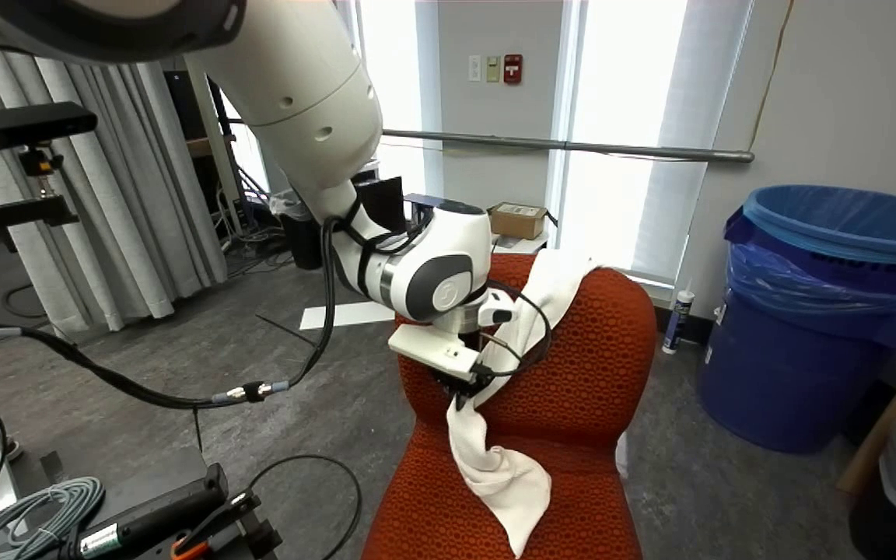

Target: Pull the white fabric off the chair back

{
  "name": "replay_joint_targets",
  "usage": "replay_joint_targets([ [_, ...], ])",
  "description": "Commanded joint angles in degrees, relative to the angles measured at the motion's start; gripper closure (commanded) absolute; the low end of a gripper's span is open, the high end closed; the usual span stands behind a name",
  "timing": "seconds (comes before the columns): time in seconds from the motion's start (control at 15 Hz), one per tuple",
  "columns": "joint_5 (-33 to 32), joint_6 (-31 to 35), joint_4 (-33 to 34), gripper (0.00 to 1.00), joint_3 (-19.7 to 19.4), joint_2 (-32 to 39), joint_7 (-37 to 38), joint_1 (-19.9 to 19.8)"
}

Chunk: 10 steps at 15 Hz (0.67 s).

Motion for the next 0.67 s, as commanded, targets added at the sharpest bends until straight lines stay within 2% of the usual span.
replay_joint_targets([
  [0.0,-0.73,-1.12,-3.68,1.0,-1.31,1.95,3.44,2.11],
  [0.4,-1.39,-3.38,-4.2,1.0,-3.34,8.0,7.83,4.89],
  [0.6,-0.28,-4.06,-3.97,1.0,-2.19,8.37,7.46,4.43],
])
